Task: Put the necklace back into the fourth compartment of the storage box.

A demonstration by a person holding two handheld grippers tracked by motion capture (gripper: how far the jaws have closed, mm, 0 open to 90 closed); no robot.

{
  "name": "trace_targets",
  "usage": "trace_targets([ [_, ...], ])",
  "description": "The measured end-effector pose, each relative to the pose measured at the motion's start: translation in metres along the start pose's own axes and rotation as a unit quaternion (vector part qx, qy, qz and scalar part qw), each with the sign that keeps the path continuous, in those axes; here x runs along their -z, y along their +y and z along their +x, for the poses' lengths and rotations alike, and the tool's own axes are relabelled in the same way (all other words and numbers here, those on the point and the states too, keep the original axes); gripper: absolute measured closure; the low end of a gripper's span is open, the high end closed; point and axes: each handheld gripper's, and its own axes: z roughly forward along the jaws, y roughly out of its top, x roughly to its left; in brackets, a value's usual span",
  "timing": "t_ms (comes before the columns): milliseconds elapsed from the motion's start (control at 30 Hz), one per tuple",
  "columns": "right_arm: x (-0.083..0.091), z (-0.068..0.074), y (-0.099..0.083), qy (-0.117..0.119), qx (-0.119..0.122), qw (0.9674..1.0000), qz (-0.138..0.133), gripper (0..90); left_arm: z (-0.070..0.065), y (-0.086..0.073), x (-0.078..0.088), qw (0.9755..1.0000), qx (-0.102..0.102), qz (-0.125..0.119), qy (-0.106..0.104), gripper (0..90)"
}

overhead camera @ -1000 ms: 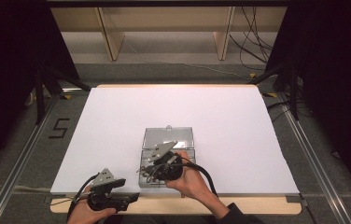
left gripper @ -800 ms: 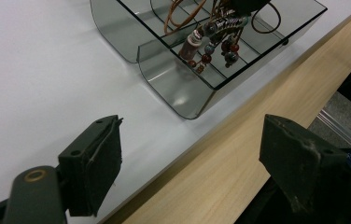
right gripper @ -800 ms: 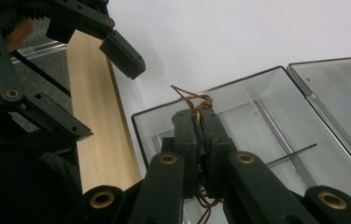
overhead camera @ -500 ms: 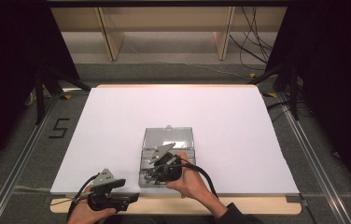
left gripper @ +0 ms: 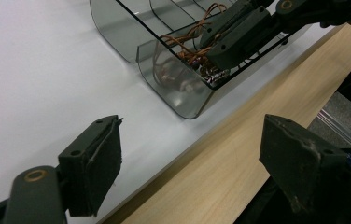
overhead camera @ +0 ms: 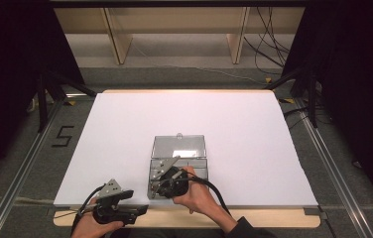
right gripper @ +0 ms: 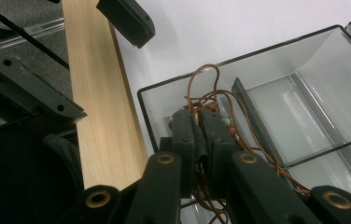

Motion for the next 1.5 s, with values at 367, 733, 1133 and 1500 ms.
trace_targets([
  [367,0.014,-0.003,0.002,-0.006,-0.008,0.9998,-0.018,86.8,0.000,0.000,0.000,1.0000,-0.001,0.005,0.000,20.6],
  [733,0.005,-0.003,0.000,0.002,0.005,1.0000,-0.004,87.9,0.000,0.000,-0.001,1.0000,0.004,0.000,-0.002,20.6],
  [1133,0.024,-0.014,0.001,-0.005,-0.010,0.9991,-0.041,74.4,0.001,0.000,0.001,1.0000,0.000,0.004,0.000,20.6],
  [1500,0.019,-0.006,0.001,0.002,0.016,0.9996,-0.022,87.7,0.001,0.000,0.001,1.0000,0.001,0.006,-0.001,20.6],
])
